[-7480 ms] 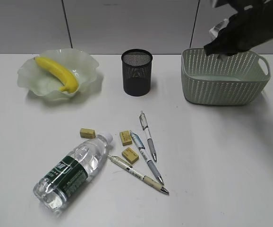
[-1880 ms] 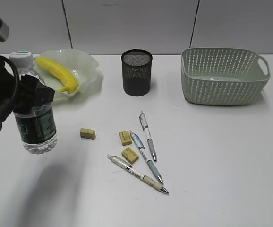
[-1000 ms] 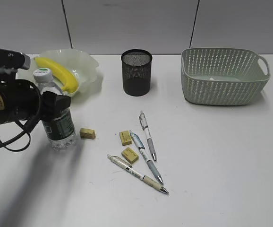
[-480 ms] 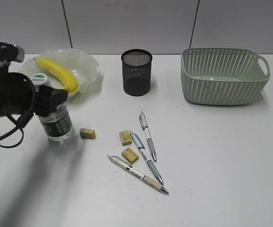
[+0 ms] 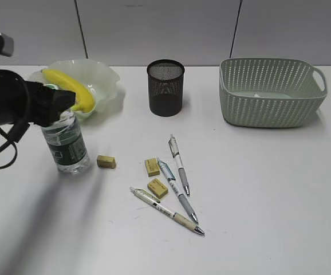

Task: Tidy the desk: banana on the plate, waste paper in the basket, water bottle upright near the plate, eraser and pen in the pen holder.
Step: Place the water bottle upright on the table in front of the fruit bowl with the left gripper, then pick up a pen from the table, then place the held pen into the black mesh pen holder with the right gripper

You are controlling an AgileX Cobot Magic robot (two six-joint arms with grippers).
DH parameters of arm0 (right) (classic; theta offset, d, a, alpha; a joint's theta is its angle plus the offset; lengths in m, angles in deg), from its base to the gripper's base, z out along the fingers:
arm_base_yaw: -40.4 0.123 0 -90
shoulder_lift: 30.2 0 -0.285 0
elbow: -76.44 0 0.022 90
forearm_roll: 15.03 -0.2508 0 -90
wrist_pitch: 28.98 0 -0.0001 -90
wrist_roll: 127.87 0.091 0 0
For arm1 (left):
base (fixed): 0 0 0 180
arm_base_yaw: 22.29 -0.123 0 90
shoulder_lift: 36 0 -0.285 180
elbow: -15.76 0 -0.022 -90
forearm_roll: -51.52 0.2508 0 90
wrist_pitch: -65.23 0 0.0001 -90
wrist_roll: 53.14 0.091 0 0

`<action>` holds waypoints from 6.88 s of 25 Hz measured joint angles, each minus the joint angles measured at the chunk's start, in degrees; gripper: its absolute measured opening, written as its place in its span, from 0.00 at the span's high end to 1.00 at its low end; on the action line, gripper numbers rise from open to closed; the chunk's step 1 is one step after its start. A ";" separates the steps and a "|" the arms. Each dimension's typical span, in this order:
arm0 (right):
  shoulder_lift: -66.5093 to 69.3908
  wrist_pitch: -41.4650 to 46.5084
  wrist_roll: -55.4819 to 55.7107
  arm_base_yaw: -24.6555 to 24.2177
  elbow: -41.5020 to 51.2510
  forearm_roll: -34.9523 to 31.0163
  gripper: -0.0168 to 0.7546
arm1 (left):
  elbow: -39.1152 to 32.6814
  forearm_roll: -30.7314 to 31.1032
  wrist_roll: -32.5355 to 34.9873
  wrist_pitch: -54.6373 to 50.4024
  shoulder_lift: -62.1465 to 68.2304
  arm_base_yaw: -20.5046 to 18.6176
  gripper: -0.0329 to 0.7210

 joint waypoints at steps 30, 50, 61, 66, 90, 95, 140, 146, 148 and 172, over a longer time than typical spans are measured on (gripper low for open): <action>0.00 0.00 0.00 0.00 0.00 0.00 0.26 | 4.81 -20.00 14.87 -89.01 -68.13 0.00 0.27; 31.84 -11.34 -17.81 0.00 -11.33 -7.13 0.30 | -2.22 -21.88 19.44 -82.66 -85.44 0.00 0.29; 68.99 -11.90 -18.98 7.72 -33.85 -7.49 0.33 | -2.22 -21.93 19.68 -82.28 -85.44 0.00 0.30; 85.80 -12.54 -9.97 16.52 -43.00 -0.98 0.39 | -2.22 -21.93 19.74 -82.28 -85.44 0.00 0.30; 134.64 4.50 8.83 21.19 -76.85 3.97 0.44 | -2.22 -21.93 19.79 -82.26 -85.44 0.00 0.30; 134.70 3.50 8.83 21.19 -76.85 3.36 0.45 | -2.22 -21.93 19.80 -82.26 -85.44 0.00 0.30; 129.49 4.67 7.61 23.37 -78.55 5.56 0.80 | -2.22 -21.93 19.85 -82.26 -85.44 0.00 0.30; 118.32 -8.19 4.43 23.37 -78.90 2.25 0.80 | -2.22 -21.93 19.85 -82.26 -85.44 0.00 0.30; 116.85 -15.11 4.43 23.29 -78.96 4.99 0.80 | -2.22 -21.93 19.85 -82.26 -85.44 0.00 0.30; 133.14 -49.82 6.17 16.83 -78.86 8.20 0.80 | -2.22 -21.93 19.85 -82.26 -85.44 0.00 0.30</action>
